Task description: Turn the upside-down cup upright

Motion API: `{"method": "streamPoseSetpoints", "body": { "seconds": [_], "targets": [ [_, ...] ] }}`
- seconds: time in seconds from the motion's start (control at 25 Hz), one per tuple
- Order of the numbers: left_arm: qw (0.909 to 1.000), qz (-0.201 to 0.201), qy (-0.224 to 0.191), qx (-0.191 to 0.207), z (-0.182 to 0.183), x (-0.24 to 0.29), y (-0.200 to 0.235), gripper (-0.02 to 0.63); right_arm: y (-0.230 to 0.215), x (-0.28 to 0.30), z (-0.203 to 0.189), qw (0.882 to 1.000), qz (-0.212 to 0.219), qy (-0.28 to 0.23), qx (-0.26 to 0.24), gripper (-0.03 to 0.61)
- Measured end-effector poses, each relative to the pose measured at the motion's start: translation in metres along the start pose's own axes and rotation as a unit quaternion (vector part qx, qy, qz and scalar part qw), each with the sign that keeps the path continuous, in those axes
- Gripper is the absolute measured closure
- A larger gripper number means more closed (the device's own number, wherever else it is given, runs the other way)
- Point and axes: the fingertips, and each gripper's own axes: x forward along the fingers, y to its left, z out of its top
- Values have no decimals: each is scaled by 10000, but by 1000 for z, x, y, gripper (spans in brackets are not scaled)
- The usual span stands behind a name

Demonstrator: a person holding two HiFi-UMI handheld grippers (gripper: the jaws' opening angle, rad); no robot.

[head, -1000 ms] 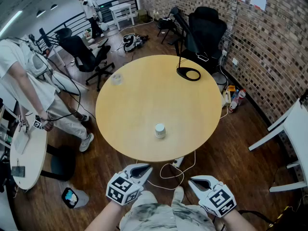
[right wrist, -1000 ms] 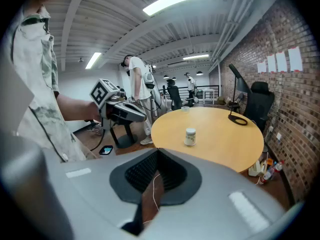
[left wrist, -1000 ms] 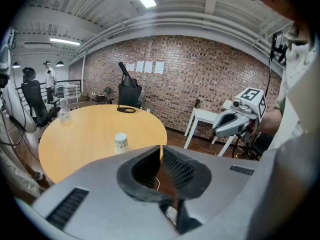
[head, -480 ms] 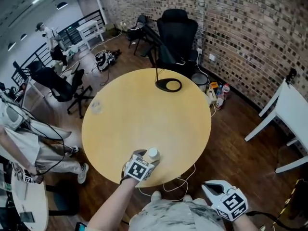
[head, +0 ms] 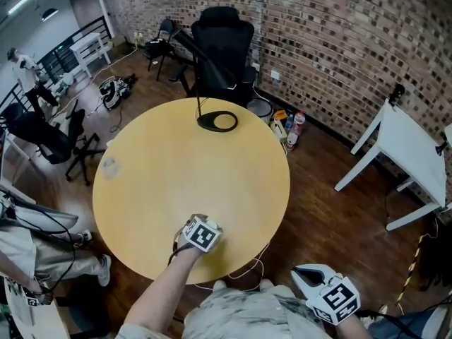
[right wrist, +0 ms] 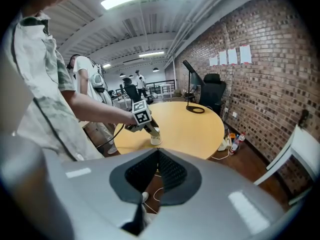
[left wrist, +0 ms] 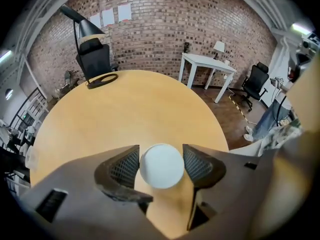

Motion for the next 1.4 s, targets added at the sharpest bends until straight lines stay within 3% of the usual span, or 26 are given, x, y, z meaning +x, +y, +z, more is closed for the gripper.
{"method": "streamPoseSetpoints", "body": {
  "seconds": [0.12, 0.24, 0.44, 0.64, 0.84, 1.12, 1.4],
  "targets": [
    [9998, -87, -197, -18, 2, 1, 4, 339, 3, 4, 1, 9999, -111, 48, 69, 575],
    [9964, -304, -712, -340, 9, -8, 5, 342, 9, 8, 6, 9998, -167, 125, 77, 575],
    [9784, -515, -1776, -920, 1, -26, 11, 344, 23, 26, 11, 9996, -48, 260, 25, 575],
    [9712, -504, -2218, -715, -19, -38, 9, 344, 38, 45, 19, 9992, 110, 367, -70, 575],
    [9719, -653, -2139, -733, -48, -34, 8, 344, 48, 61, 28, 9985, 235, 448, -189, 575],
    [9879, -579, -1431, -144, -84, -13, 9, 344, 57, 72, 32, 9980, 282, 497, -267, 575],
    [9947, -465, -864, 298, -97, -3, 14, 344, 56, 71, 31, 9978, 218, 582, -245, 575]
  ]
}}
